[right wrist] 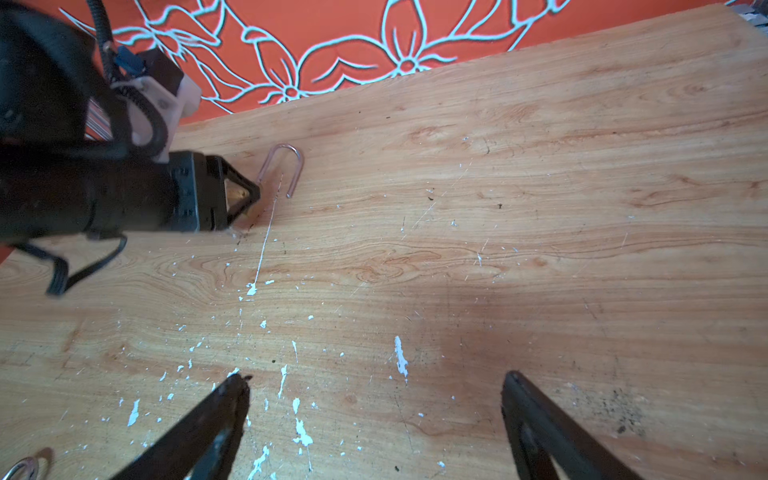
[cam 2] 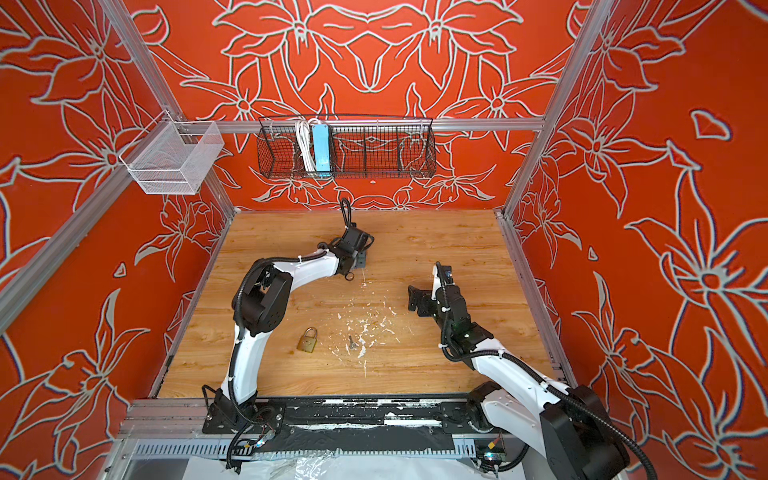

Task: Unlock with the key
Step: 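Lower the open padlock onto the table and open the left gripper while right draws back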

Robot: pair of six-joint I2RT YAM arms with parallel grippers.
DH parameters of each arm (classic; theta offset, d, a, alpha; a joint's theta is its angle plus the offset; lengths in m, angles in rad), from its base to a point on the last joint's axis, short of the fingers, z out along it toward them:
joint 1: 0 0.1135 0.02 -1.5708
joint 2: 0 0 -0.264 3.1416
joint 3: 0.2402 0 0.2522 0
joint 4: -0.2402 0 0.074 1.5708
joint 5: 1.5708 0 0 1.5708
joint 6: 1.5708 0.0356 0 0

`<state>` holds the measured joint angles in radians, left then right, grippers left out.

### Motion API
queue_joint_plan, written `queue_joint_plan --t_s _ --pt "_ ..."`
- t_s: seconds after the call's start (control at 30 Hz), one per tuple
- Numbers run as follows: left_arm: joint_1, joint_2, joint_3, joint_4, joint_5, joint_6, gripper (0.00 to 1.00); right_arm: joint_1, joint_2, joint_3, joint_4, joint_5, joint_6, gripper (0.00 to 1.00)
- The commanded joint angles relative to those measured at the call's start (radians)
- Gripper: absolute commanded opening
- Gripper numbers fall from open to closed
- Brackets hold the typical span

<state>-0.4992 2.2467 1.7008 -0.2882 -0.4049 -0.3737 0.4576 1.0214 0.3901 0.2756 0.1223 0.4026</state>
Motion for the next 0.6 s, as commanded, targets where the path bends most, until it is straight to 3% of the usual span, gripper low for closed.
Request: queue_joint_plan --t_s 0.0,0.13,0.33,0.57 --pt "0.019 0.037 0.108 -0.192 -0.025 -0.075 0.0 -0.007 0.016 -0.001 0.029 -0.01 0.005 0.97" --pt "0.038 0.054 0.132 -0.18 0.006 -0.06 0.0 -0.007 0.022 0.004 0.022 -0.003 -0.004 0.97" --pt "0.08 0.176 0.334 -0.395 0.074 -0.109 0.03 -0.011 0.002 -0.003 0.022 0.004 -0.013 0.97" --pt "0.082 0.124 0.26 -0.345 0.098 -0.113 0.58 -0.014 0.004 -0.004 0.037 -0.017 -0.023 0.97"
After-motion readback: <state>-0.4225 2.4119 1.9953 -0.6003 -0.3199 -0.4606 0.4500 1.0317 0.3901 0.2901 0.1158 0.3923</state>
